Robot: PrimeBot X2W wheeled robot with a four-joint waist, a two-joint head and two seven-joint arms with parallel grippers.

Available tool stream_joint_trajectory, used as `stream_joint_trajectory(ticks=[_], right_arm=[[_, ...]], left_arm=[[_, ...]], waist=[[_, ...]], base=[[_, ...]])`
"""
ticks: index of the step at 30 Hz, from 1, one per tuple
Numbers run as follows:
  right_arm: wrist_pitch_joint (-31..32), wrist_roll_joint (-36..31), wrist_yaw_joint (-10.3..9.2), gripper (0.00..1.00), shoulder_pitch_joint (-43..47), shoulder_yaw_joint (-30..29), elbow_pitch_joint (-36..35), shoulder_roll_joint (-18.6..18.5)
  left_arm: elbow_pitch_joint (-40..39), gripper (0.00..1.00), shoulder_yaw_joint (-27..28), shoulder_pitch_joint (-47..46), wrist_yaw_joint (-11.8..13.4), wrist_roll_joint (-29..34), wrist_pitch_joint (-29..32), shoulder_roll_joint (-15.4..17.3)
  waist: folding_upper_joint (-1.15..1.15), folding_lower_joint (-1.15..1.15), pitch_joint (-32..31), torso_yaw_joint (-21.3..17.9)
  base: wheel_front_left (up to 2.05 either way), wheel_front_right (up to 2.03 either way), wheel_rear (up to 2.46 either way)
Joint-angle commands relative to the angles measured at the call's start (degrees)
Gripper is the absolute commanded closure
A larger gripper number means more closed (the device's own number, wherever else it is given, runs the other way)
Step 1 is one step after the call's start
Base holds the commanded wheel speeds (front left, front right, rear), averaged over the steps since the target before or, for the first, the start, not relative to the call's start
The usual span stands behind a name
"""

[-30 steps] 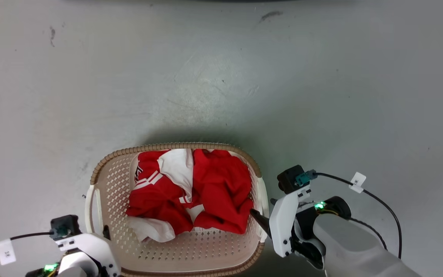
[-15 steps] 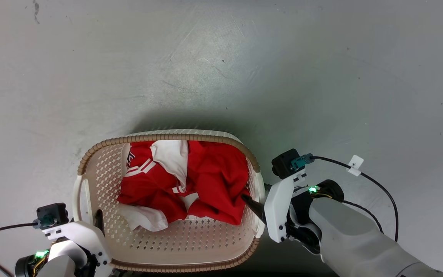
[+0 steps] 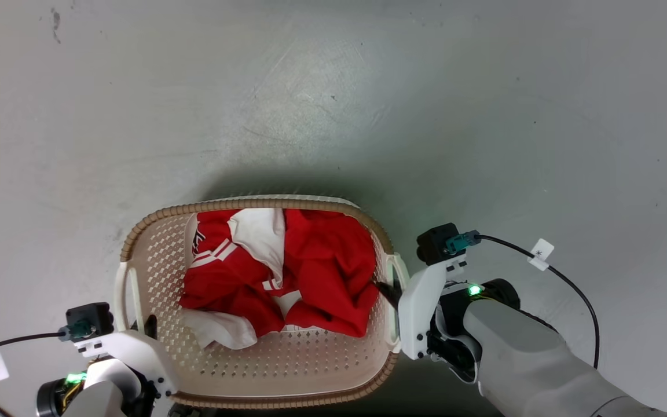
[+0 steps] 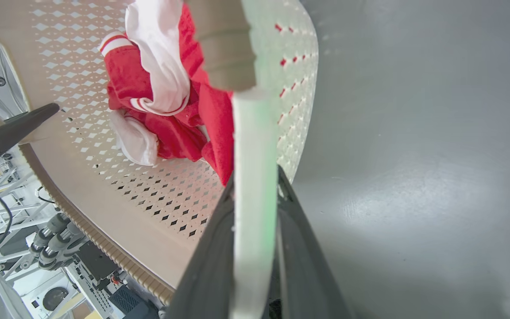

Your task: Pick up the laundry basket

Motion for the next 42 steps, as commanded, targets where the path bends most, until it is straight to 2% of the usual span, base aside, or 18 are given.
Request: stream_joint_trajectory(ticks=[1,8,15,19,25,35,42], right_arm=[[-0.5,0.6,0.01,1.00,-0.3,0.1,0.7,-0.8],[-2.7,1.3,0.33,1.00,-0.2,0.9,1.4,-0.1],[-2.3,2.1,0.33,1.00,1.0,2.1,2.8,-1.0],[-0.3,2.9,0.34,1.00,2.1,2.7,3.2,-1.8],[4.3,4.7,0.34,1.00,3.3,3.3,3.1,-3.4],[11.1,8.2,0.35,1.00,4.7,3.6,3.4,-4.0],[15.4,10.3,0.36,1.00,5.4,3.7,4.0,-4.4]], left_arm=[[-0.1,1.00,0.0,-0.9,0.9,-0.4,-0.6,-0.6],[0.3,1.00,-0.9,-1.0,1.8,-0.3,-0.2,-2.6],[0.5,1.00,-2.8,-2.0,1.7,0.1,3.6,-6.7],[0.6,1.00,-4.4,-2.8,1.6,0.5,7.9,-8.8],[0.7,1.00,-6.0,-4.2,-0.1,-0.7,15.7,-10.1],[0.7,1.00,-8.7,-5.1,-1.4,-3.5,26.5,-10.6],[-0.3,1.00,-12.5,-5.3,-1.7,-6.1,33.7,-10.7]], waist=[[0.00,0.00,-1.0,-0.1],[0.00,0.00,-4.4,-0.3],[0.00,0.00,-9.8,-1.1],[0.00,0.00,-13.3,-1.6],[0.00,0.00,-18.1,-2.7],[0.00,0.00,-26.3,-4.4],[0.00,0.00,-31.7,-4.5]], base=[[0.00,0.00,0.00],[0.00,0.00,0.00],[0.00,0.00,0.00],[0.00,0.00,0.00],[0.00,0.00,0.00],[0.00,0.00,0.00],[0.00,0.00,0.00]])
